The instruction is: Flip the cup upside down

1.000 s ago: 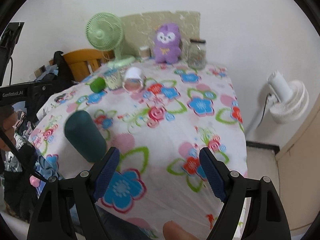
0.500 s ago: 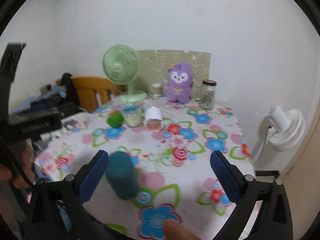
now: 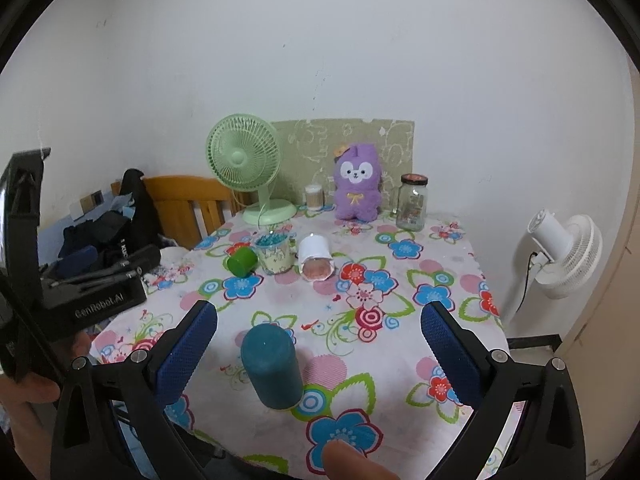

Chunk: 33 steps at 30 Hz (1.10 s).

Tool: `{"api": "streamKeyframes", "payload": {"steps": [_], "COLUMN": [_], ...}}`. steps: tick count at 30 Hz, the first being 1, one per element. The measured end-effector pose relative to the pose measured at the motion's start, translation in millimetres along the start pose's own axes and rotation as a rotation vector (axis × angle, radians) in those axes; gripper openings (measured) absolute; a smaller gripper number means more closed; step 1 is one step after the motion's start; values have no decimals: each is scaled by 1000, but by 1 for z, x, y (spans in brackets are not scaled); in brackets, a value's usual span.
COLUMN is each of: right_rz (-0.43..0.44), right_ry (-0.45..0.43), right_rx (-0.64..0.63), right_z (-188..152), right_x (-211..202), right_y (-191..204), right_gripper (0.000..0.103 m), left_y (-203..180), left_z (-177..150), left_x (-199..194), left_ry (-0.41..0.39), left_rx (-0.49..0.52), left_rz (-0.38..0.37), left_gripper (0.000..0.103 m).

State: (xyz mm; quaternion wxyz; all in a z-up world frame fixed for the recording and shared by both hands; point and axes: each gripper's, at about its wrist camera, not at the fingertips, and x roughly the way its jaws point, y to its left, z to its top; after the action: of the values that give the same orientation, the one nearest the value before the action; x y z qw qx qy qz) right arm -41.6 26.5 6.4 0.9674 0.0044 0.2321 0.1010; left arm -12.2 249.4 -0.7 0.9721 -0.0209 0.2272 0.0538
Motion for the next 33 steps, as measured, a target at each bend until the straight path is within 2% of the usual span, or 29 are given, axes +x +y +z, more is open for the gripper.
{"api": "streamKeyframes", "payload": {"steps": [7,15,23,33], "right_rz": [-22,-21,-24,-27], "right_ry": [-66,-45,-41,-35], "right_rx": [2,27,27,22], "right_z": [8,7,7,7], "right_x": [-17,-12,-8,-5], "right_y": [0,-6,-7,-6], "right_gripper": [103,103,103,103], "left_y": [-9,-17,-15,-12], "left_z": [4,4,6,6], "left_x": [-3,-5,0,2], "left_ry": [-1,-10,9,9], "left_rx": [32,53,31,24], "left_rz": [-32,-36,-57,-44], "left_gripper": [103,103,103,103]}}
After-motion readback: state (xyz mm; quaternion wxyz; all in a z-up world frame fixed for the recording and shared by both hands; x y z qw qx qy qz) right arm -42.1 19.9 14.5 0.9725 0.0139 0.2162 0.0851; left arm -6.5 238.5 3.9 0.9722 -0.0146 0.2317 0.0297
